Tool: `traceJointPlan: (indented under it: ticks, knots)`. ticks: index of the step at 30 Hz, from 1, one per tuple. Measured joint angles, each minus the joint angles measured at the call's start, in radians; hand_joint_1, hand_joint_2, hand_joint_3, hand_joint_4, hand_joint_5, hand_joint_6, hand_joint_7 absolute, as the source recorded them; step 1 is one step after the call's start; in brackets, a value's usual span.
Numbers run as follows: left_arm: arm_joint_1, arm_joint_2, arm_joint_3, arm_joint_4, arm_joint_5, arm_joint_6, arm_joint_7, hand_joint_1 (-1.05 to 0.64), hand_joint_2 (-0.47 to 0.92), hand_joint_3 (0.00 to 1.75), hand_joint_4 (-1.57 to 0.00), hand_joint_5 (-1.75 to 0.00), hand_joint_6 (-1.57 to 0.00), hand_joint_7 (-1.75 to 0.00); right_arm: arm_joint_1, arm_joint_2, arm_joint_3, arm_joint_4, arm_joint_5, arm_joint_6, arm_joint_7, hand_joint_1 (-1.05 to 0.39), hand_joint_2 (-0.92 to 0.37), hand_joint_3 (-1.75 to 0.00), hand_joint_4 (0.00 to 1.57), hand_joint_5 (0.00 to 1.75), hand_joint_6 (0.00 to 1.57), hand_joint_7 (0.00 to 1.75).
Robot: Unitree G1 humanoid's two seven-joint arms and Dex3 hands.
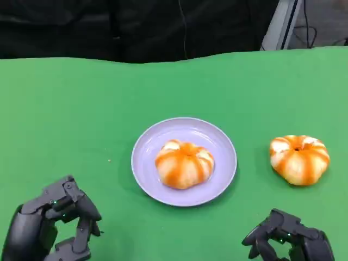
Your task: Grasp the bread from the table and place it into the plate.
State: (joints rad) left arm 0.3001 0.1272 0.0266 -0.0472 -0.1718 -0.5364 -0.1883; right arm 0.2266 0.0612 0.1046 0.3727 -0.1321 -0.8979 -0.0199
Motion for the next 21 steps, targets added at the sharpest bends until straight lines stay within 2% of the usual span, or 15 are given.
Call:
traceJointPlan:
  ticks: [10,16,21]
  knots:
    - [0.024,-0.010,0.004,-0.005,0.000,0.006,-0.025,0.03,0.52,1.22,-0.86,-1.75,-0.71,-1.67,0.000,-0.003,-0.004,0.000,0.000,-0.001,0.000,-0.69,-0.92,-0.44,0.83,1.57,0.87,1.22]
    - [0.021,-0.013,0.005,0.011,-0.001,0.005,-0.052,0.03,0.51,1.23,-0.85,-1.75,-0.70,-1.67,0.000,-0.003,-0.004,0.000,0.000,-0.001,0.000,-0.69,-0.92,-0.44,0.84,1.57,0.88,1.22]
    - [0.019,-0.018,0.010,0.013,0.003,0.005,-0.055,0.03,0.46,1.33,-0.83,-1.75,-0.73,-1.64,-0.003,-0.004,-0.005,0.005,0.000,-0.003,0.000,-0.68,-0.92,-0.47,0.82,1.56,0.87,1.23]
